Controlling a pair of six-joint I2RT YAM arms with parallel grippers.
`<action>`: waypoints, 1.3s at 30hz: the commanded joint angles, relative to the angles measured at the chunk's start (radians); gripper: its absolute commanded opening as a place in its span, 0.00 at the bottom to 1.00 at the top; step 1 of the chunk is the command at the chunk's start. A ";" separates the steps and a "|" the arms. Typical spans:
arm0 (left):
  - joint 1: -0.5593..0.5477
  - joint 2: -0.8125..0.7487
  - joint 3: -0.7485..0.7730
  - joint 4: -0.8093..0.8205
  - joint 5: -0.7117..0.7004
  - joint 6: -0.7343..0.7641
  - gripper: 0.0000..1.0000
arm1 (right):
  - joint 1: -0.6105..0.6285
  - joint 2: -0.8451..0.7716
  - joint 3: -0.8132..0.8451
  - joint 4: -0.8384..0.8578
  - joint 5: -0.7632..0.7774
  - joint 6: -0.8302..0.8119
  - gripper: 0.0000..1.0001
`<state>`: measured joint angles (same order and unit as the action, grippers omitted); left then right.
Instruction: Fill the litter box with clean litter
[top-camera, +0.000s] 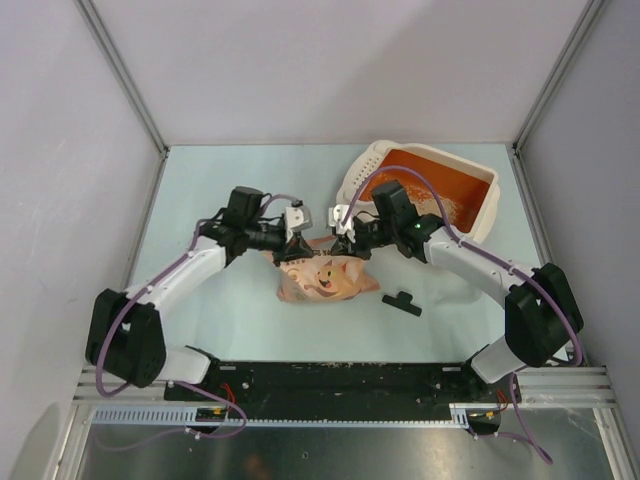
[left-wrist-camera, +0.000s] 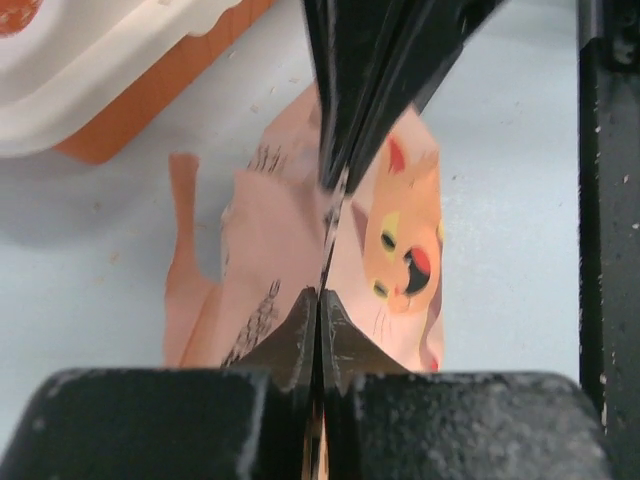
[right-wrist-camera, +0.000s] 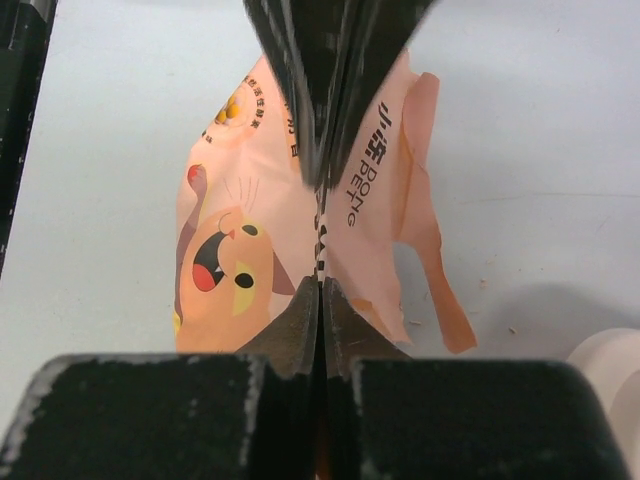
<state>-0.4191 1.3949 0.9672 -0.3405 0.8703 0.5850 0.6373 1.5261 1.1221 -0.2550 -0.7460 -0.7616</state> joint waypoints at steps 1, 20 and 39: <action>0.147 -0.109 -0.074 -0.165 -0.071 0.157 0.03 | -0.057 -0.033 0.007 -0.070 -0.016 -0.021 0.00; 0.314 -0.320 0.021 -0.318 0.122 0.219 0.48 | -0.053 -0.009 0.042 -0.050 -0.036 0.070 0.00; -0.001 0.076 0.119 -0.075 0.141 0.131 0.51 | -0.053 0.023 0.042 0.006 -0.050 0.149 0.00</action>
<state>-0.3809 1.4433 1.0294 -0.4465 0.9344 0.7509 0.5938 1.5299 1.1267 -0.2665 -0.7933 -0.6525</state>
